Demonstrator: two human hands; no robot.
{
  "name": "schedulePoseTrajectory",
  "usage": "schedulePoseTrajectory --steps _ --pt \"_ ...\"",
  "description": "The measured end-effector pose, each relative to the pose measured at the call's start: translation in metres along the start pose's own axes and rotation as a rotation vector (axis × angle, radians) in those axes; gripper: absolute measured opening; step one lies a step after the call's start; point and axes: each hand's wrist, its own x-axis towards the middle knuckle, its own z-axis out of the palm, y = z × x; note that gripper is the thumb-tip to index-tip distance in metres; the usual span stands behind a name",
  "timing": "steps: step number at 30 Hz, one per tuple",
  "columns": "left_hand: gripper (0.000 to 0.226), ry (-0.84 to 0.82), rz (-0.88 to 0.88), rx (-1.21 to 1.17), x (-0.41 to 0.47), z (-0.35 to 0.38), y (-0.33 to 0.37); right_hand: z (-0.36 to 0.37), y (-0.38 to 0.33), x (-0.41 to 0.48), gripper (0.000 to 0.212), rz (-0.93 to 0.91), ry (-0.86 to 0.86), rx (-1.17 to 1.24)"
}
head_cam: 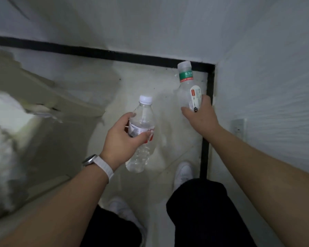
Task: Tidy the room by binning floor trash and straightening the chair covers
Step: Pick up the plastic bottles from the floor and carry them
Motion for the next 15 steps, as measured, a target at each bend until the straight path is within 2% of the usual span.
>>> schedulePoseTrajectory --steps 5,10,15 --pt "0.053 0.036 0.002 -0.062 -0.060 -0.062 0.093 -0.056 -0.092 -0.080 0.050 -0.021 -0.063 -0.005" --pt "0.038 0.095 0.028 -0.093 -0.115 -0.127 0.178 -0.108 -0.187 -0.152 0.053 -0.101 -0.084 0.020" --pt "0.041 0.165 0.068 -0.152 -0.170 -0.188 0.253 -0.144 -0.272 -0.218 0.056 -0.174 -0.126 0.041"
